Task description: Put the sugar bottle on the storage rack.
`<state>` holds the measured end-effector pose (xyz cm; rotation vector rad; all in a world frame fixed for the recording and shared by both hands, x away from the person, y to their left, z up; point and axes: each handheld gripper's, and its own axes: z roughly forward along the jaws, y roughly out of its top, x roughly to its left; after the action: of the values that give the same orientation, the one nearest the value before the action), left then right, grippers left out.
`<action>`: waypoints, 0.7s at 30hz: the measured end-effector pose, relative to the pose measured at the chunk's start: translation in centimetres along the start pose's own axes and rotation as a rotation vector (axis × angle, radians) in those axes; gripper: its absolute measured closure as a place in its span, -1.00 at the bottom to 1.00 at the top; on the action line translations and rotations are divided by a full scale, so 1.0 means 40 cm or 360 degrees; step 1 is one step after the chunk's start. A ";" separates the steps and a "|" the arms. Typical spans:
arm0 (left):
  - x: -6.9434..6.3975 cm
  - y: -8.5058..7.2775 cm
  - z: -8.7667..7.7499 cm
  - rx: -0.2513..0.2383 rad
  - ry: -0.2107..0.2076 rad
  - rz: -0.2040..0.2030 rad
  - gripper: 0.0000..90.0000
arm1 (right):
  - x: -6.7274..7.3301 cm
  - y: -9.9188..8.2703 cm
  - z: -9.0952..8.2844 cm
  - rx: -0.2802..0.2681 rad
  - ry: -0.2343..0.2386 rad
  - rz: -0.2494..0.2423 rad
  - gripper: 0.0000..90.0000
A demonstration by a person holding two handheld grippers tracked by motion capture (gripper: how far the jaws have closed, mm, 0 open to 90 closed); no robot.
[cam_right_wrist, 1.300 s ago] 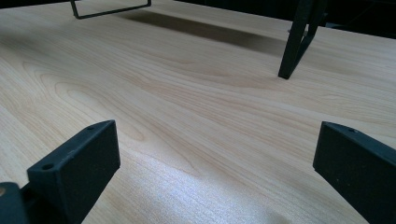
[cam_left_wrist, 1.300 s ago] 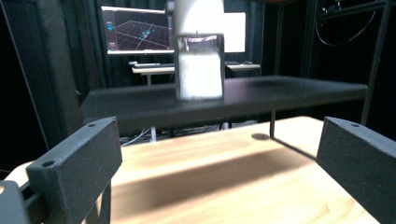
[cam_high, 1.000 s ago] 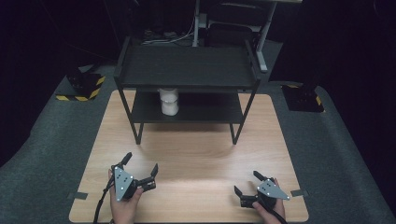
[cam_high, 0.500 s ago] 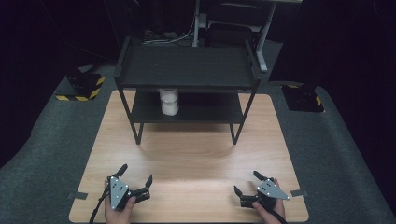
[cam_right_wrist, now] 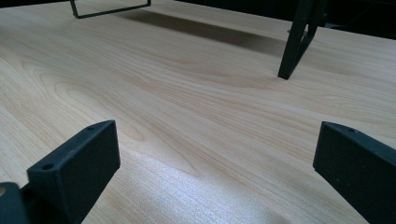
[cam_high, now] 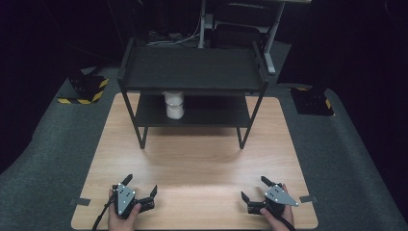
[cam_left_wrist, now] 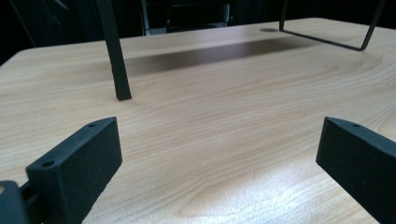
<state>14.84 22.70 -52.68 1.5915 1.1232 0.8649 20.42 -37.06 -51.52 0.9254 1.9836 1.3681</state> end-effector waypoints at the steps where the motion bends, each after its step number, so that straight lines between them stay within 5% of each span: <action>1: 0.001 0.001 0.001 0.0007 -0.0002 0.0000 -0.99 | 0.000 0.000 0.000 0.0000 0.0000 0.0001 -0.99; 7: 0.001 0.044 0.019 0.0164 -0.0015 0.0021 -0.99 | 0.001 -0.002 -0.002 -0.0006 -0.0002 -0.0008 -0.99; 21: 0.014 0.042 0.017 0.0162 -0.0054 -0.0016 -0.99 | 0.001 0.001 0.000 0.0004 0.0000 -0.0009 -0.99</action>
<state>16.06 22.84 -51.25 1.6763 1.1658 0.7821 20.41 -37.02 -51.48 0.9199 1.9869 1.3628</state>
